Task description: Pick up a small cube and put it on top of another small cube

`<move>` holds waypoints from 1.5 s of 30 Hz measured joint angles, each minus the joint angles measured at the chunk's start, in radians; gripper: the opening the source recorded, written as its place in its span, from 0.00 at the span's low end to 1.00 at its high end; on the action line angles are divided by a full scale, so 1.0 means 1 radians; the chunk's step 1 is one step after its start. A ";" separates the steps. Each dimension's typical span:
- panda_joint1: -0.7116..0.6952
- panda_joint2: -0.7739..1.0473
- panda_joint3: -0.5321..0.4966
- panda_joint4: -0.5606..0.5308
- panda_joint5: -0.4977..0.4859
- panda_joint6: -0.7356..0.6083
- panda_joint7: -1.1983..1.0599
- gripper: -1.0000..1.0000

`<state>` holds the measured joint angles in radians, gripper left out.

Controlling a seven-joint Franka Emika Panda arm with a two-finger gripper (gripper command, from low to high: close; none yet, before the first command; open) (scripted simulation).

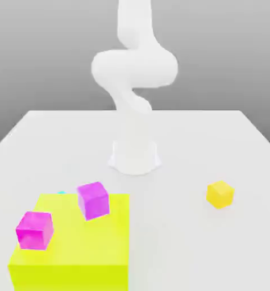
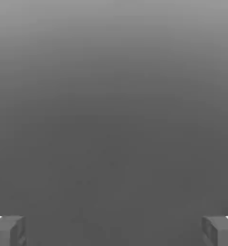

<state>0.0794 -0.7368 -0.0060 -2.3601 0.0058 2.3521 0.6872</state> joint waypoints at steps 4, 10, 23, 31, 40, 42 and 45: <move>0.127 0.105 -0.003 -0.099 0.012 0.086 -0.189 0.50; 0.307 0.257 0.005 -0.243 0.030 0.211 -0.461 0.50; 0.660 0.583 0.074 -0.553 0.042 0.479 -1.027 0.50; 0.724 0.842 0.077 -0.579 -0.002 0.694 -1.112 0.50; 0.786 0.962 0.014 -0.561 -0.017 0.792 -1.097 0.00; 0.773 0.930 0.027 -0.565 -0.008 0.766 -1.105 0.00; 0.754 0.834 0.054 -0.580 0.023 0.685 -1.129 0.00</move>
<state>0.8329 0.0975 0.0484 -2.9405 0.0284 3.0374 -0.4421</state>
